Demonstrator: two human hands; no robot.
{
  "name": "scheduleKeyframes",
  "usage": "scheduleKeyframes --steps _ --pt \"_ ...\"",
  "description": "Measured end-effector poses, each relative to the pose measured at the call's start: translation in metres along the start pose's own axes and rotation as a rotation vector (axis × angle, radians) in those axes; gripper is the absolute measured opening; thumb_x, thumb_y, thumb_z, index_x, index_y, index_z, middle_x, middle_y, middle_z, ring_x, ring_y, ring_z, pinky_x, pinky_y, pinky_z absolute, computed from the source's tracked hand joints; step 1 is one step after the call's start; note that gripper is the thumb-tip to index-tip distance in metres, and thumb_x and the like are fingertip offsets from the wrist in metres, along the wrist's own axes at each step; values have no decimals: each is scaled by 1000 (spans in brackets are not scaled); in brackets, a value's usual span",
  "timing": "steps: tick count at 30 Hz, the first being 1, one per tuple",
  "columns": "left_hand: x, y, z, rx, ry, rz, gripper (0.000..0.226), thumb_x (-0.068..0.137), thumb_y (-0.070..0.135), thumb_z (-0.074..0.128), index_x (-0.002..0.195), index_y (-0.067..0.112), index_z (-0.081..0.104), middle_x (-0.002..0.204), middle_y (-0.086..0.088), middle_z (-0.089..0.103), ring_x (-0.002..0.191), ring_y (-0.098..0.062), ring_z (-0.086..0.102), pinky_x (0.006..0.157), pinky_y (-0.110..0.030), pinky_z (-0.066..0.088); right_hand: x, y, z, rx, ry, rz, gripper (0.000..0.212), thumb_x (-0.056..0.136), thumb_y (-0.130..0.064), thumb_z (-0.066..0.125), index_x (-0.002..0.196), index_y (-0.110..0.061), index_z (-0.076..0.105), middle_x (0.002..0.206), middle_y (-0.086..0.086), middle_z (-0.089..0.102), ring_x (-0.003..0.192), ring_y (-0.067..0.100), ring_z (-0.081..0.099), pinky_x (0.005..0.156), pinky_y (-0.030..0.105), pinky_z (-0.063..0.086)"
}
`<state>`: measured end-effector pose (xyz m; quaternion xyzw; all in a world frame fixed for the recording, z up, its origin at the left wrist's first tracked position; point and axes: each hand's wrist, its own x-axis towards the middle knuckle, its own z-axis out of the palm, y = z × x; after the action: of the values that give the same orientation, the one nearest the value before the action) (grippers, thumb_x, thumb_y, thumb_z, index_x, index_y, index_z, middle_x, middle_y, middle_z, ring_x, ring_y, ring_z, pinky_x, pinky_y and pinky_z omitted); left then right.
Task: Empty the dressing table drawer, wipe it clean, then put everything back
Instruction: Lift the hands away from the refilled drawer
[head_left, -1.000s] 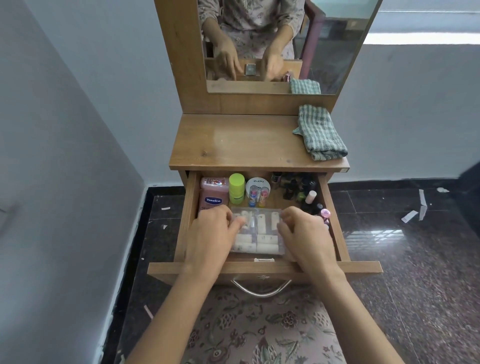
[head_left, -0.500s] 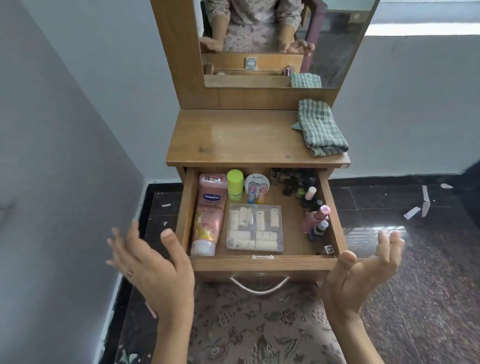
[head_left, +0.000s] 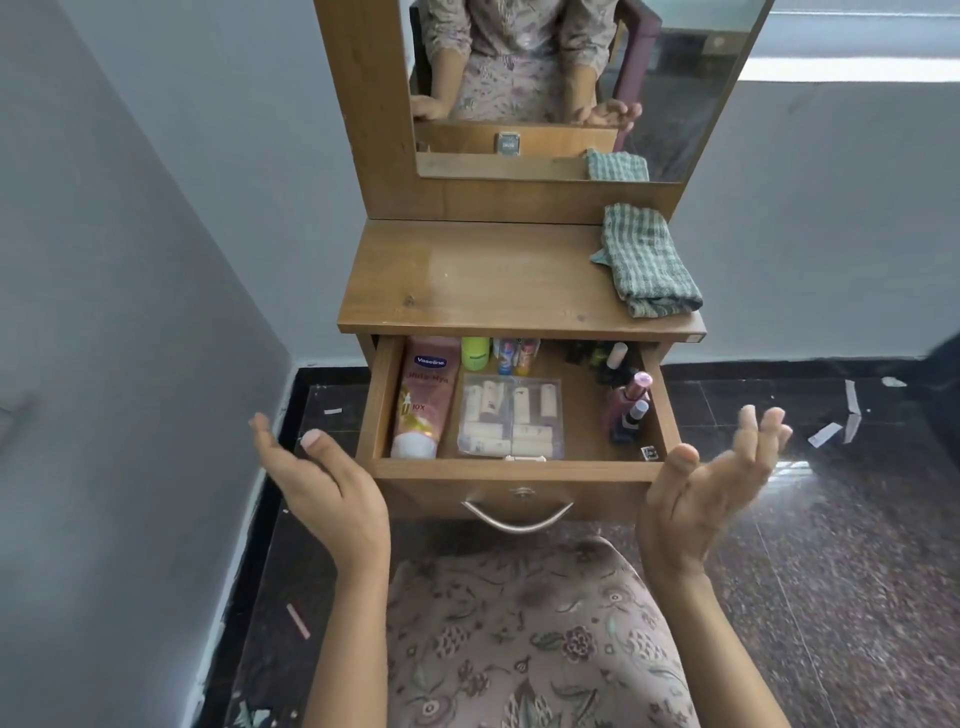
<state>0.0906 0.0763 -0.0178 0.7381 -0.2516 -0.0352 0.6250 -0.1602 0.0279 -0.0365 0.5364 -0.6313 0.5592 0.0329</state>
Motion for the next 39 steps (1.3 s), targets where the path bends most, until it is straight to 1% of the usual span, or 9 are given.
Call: scheduleKeyframes --steps 3,7,10,13,18,23,28,31,39 --pt "11 -1 12 -10 -49 24 52 104 23 32 148 0 19 154 -14 28 143 -23 28 115 -40 31 9 0 11 -12 -48 39 69 99 -52 20 143 0 25 155 20 17 146 33 7 119 45 10" --pt "32 -14 29 11 -139 40 64 100 49 26 150 11 18 145 -24 40 128 -43 44 103 -55 41 23 -5 25 -20 -84 65 76 96 -59 16 145 -2 23 157 18 14 147 28 5 120 40 8" --pt "40 -9 38 32 -203 83 62 102 41 30 150 4 16 153 -19 28 140 -32 32 111 -48 34 32 -6 37 -29 -112 71 79 94 -63 14 146 -4 20 157 18 11 147 28 3 119 43 7" --pt "46 0 45 25 -282 152 80 94 54 28 150 0 13 156 -18 22 143 -29 26 115 -44 29 41 -2 49 2 -139 51 83 92 -66 16 148 -6 15 158 18 6 147 29 -1 120 44 4" --pt "57 4 58 35 -367 191 97 83 66 30 151 0 10 159 -14 13 148 -24 10 115 -22 10 52 2 63 54 -171 28 94 89 -71 21 149 -1 4 157 22 -3 146 32 -9 119 41 -4" --pt "74 -3 67 110 -483 336 109 76 79 34 152 6 5 161 -12 4 146 -16 -8 119 -40 3 64 16 70 75 -266 -77 112 77 -78 43 149 -4 -1 155 25 -10 144 25 -18 119 42 -5" --pt "94 -6 63 303 -556 534 99 78 66 50 149 4 23 157 -16 19 147 -26 -3 118 -44 -7 77 30 77 -56 -335 -180 123 67 -75 61 149 -9 -4 154 26 -8 144 22 -21 120 44 -4" --pt "98 -6 61 348 -522 584 83 81 51 57 144 2 34 151 -17 33 147 -30 7 117 -43 -7 79 27 81 -58 -301 -159 120 68 -72 63 147 -6 1 153 28 -4 143 18 -22 120 36 -7" --pt "98 -5 70 355 -351 649 55 85 26 67 129 -3 50 139 -19 49 143 -36 21 116 -26 -15 76 20 90 -123 -253 -94 119 70 -74 59 146 4 9 154 27 8 144 38 0 120 32 -4"
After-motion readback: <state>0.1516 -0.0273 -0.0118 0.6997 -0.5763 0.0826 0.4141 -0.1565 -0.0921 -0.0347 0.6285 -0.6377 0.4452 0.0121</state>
